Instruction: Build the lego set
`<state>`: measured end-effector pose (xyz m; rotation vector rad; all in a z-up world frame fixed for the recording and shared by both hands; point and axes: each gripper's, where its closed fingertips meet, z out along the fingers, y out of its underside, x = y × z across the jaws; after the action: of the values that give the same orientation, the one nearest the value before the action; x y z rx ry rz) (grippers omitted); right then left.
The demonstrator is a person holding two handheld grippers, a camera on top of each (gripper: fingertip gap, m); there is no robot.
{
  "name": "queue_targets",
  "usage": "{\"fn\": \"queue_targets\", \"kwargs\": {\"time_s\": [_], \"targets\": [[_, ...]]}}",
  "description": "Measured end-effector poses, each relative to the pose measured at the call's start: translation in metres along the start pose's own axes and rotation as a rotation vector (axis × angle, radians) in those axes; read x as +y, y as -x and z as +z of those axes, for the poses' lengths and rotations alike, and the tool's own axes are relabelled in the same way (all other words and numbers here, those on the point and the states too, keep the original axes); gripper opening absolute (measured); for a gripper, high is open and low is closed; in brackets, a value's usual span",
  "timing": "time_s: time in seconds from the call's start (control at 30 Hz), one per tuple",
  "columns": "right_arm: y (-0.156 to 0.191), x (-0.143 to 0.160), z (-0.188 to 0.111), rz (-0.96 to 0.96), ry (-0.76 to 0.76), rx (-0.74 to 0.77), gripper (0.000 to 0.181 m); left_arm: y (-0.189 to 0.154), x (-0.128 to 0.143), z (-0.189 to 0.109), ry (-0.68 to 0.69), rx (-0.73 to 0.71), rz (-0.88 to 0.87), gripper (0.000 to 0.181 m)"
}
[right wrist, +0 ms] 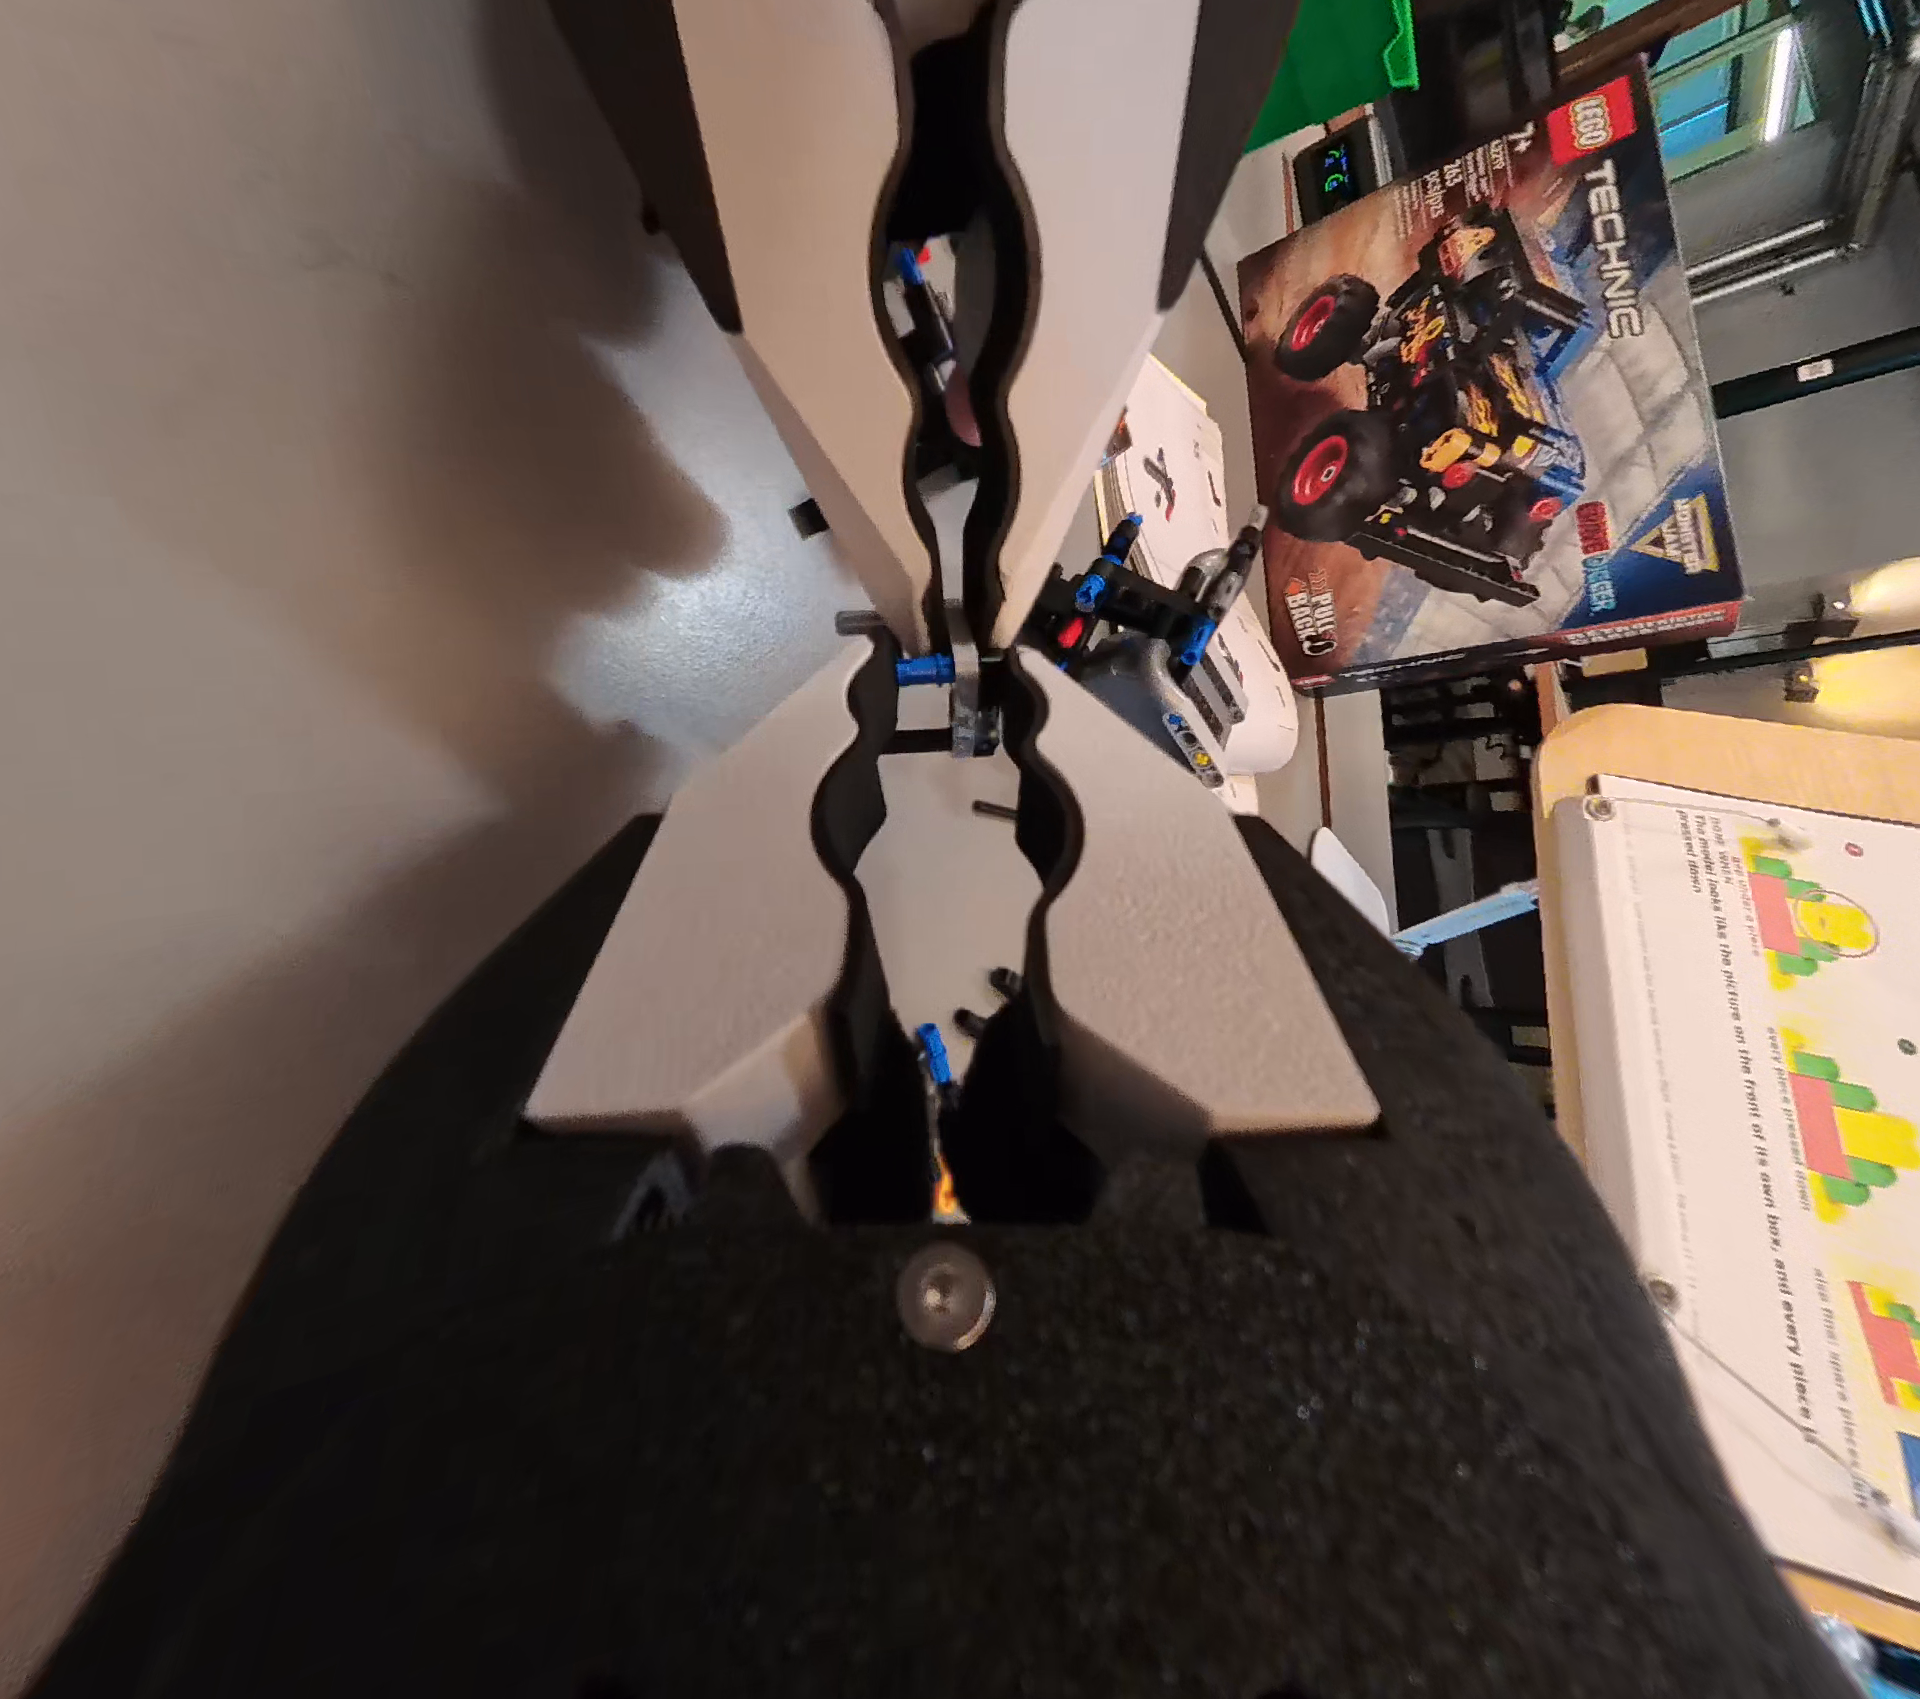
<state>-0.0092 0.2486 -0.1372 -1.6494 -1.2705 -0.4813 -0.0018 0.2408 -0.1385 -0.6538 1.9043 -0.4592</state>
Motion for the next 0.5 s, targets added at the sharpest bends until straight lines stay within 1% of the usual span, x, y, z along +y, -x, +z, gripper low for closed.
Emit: {"fn": "queue_targets", "kwargs": {"time_s": [0.23,0.3,0.5], "targets": [[0.0056,0.0026,-0.0017,-0.044,0.036,-0.026,0.016,-0.0071,-0.0008,0.0009,0.008,0.010,0.027,0.002],[0.0061,0.0032,-0.0014,-0.026,0.039,-0.035,0.015,-0.0069,-0.0010,0.0010,0.003,0.016,0.006,0.001],[0.0055,-0.0002,-0.0037,0.051,-0.021,-0.072,0.015,-0.0067,-0.0046,-0.0021,-0.019,0.018,0.005,0.001]]}}
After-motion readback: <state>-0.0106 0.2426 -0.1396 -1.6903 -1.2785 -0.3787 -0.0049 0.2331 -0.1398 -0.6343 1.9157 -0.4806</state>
